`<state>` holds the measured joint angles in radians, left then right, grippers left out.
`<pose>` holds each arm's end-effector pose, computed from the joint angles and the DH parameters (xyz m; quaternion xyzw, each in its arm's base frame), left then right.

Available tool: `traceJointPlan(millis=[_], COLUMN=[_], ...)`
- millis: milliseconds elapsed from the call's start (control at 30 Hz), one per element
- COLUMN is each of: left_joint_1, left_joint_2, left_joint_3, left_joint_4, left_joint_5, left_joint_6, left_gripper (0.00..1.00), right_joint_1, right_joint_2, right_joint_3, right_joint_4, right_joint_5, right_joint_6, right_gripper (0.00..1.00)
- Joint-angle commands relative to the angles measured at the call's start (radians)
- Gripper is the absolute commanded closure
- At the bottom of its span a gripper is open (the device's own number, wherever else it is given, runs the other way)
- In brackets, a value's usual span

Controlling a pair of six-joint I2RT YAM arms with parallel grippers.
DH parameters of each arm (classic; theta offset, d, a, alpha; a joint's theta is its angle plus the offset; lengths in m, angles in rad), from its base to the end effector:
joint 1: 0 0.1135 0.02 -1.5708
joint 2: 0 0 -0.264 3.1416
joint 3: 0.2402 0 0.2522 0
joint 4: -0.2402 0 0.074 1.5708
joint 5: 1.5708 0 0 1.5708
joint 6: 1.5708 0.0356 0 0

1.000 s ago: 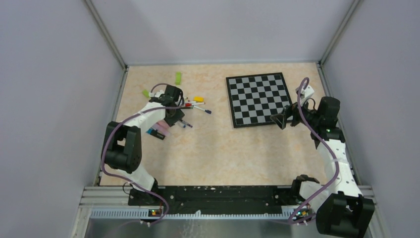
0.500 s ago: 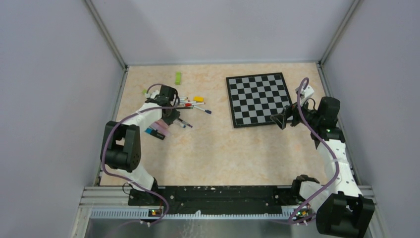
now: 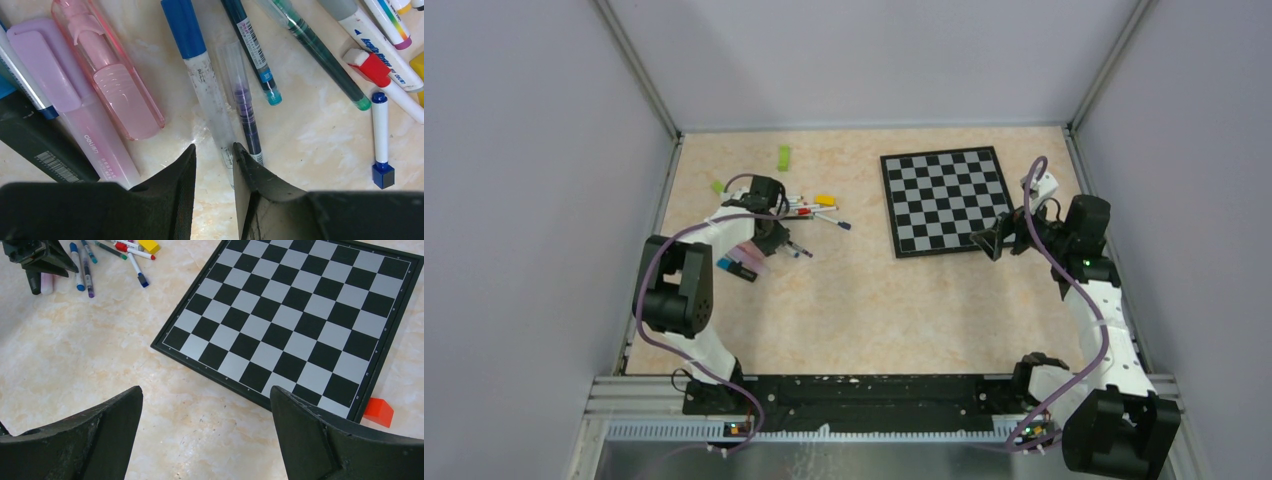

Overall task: Open the pen caps
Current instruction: Pick up the pen from the center of the board.

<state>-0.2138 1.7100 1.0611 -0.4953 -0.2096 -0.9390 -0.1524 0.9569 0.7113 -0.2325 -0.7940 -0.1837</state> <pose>0.3271 -0.0634 0.1756 -0.3655 0.9009 -0.0290 0.2322 0.2094 -0.0065 0.2824 -0.2132 0.7847 0.2456 0.5277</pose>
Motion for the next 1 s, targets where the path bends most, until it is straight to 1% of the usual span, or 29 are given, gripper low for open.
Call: traceJointPlan(millis=[0, 333, 433, 533, 733, 833, 967], left_joint_1=[0.005, 0.008, 0.011, 0.014, 0.016, 0.016, 0.016], left_joint_2=[0.027, 0.053, 0.055, 0.054, 0.035, 0.003, -0.063], left_joint_3=[0.01, 0.015, 0.016, 0.012, -0.006, -0.011, -0.02], left_joint_4=[-0.005, -0.008, -0.008, -0.011, -0.02, -0.03, -0.032], left_joint_5=[-0.005, -0.019, -0.016, -0.017, -0.025, -0.037, -0.045], left_joint_6=[0.008, 0.009, 0.011, 0.012, 0.019, 0.022, 0.039], left_gripper=[0.64, 0.64, 0.66, 0.7, 0.81, 0.87, 0.91], right_joint_1=[0.005, 0.005, 0.005, 0.006, 0.006, 0.005, 0.005], right_joint_2=[0.0, -0.002, -0.003, -0.003, -0.005, -0.007, -0.007], right_joint_3=[0.005, 0.005, 0.006, 0.007, 0.008, 0.008, 0.01], right_joint_4=[0.012, 0.011, 0.01, 0.01, 0.008, 0.006, 0.006], right_joint_5=[-0.003, -0.002, -0.001, 0.001, 0.004, 0.005, 0.004], right_joint_6=[-0.023, -0.023, -0.025, -0.025, -0.026, -0.026, -0.028], right_gripper=[0.05, 0.05, 0.05, 0.05, 0.05, 0.05, 0.05])
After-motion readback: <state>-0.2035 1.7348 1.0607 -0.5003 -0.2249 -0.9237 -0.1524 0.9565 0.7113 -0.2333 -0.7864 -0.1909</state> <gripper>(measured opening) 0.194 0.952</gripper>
